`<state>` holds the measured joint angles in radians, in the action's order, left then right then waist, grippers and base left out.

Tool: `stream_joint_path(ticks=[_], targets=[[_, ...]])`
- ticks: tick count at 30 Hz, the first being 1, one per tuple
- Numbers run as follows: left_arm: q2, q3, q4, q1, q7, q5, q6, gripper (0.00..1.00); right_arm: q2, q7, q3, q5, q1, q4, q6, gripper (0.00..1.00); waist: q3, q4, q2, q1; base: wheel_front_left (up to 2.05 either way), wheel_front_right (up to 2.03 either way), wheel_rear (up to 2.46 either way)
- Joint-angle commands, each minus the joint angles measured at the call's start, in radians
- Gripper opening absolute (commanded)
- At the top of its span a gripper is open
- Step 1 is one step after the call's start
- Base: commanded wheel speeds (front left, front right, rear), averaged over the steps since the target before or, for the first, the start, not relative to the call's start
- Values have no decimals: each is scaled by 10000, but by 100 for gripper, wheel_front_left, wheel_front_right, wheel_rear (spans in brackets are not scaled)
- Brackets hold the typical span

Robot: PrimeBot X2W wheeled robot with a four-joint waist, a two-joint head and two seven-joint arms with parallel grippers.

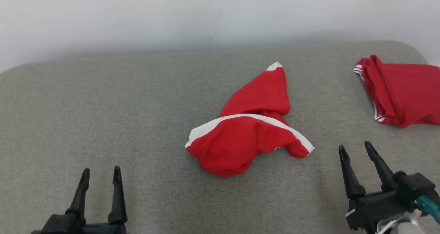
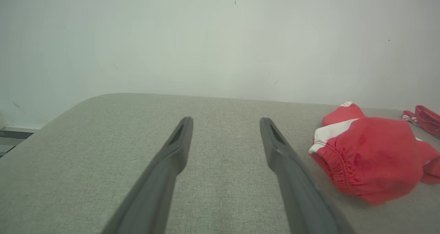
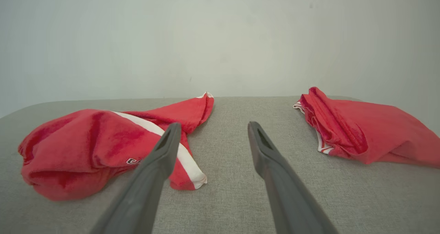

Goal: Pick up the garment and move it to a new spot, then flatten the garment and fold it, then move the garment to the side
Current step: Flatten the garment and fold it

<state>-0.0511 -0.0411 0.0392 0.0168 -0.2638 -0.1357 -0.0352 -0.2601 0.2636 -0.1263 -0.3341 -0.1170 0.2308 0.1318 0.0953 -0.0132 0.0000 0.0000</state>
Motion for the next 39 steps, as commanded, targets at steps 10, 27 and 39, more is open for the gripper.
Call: stream_joint_path(ticks=[10, 27, 39], targets=[[5, 681, -1, -616, -3, -225, 300, 100, -1146, 10, -1549, -511, -1776, 2145, -27, 100, 987, 968, 0, 0, 0, 0, 0], [7, 926, 102, -668, -3, -395, 587, 100, -1602, 10, -3154, -1474, -3064, 3916, -27, 0, 1029, 1304, 0, 0, 0, 0, 0], [5, 704, 166, -319, -3, -298, 481, 100, -1769, 9, -2297, -439, -564, 601, -27, 0, 459, 338, 0, 0, 0, 0, 0]])
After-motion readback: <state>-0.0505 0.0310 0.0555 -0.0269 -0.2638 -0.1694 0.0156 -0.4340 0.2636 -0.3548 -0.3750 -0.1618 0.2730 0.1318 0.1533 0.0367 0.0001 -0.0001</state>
